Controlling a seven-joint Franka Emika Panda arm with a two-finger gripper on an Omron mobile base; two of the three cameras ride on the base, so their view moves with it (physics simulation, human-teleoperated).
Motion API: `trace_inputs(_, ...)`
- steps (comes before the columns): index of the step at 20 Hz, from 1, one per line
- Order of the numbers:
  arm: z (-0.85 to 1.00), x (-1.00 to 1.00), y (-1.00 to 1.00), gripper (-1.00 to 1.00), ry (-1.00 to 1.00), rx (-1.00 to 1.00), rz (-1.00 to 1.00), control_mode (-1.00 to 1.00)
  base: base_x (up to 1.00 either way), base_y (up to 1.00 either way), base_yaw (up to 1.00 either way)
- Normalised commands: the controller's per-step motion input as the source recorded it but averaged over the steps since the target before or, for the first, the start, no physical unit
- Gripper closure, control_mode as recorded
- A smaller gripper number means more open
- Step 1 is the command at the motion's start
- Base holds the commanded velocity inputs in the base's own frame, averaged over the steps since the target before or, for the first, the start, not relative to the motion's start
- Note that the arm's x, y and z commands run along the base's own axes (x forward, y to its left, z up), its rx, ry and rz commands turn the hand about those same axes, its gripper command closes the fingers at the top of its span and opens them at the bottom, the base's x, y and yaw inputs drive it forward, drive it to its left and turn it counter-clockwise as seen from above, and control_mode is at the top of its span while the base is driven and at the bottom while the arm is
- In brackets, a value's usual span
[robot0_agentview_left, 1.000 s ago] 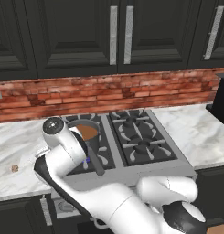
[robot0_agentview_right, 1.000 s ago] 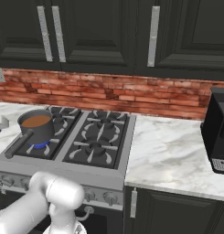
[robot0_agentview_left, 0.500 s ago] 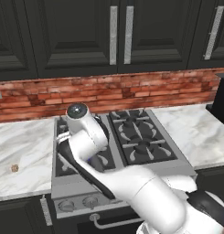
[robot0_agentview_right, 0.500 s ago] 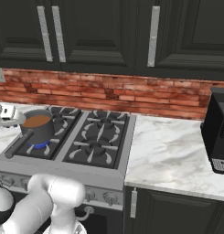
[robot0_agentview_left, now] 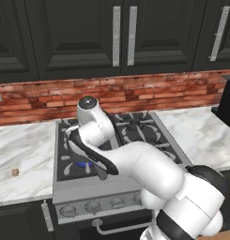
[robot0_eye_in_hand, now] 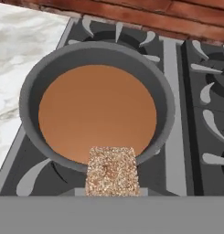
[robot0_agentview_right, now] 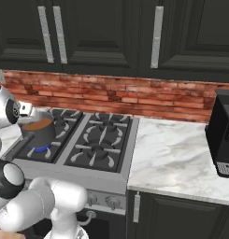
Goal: Pick up the sugar cube(s) and place them in the saucepan with hot chocolate.
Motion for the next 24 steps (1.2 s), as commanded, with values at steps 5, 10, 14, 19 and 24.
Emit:
trace_inputs(5, 0.00, 0.63, -0.01, 1.00, 0.16, 0.00, 0.00, -1.00, 0.00, 0.00, 0.00)
trace_inputs(10, -0.01, 0.21, 0.00, 1.00, 0.12, 0.00, 0.00, -1.00, 0.00, 0.00, 0.00)
trace_inputs(14, -0.08, 0.01, 0.00, 1.00, 0.01, 0.00, 0.00, -1.00, 0.00, 0.00, 0.00)
trace_inputs(19, -0.09, 0.01, 0.00, 1.00, 0.00, 0.00, 0.00, -1.00, 0.00, 0.00, 0.00)
trace_inputs(24, -0.10, 0.02, 0.00, 1.00, 0.00, 0.00, 0.00, -1.00, 0.00, 0.00, 0.00)
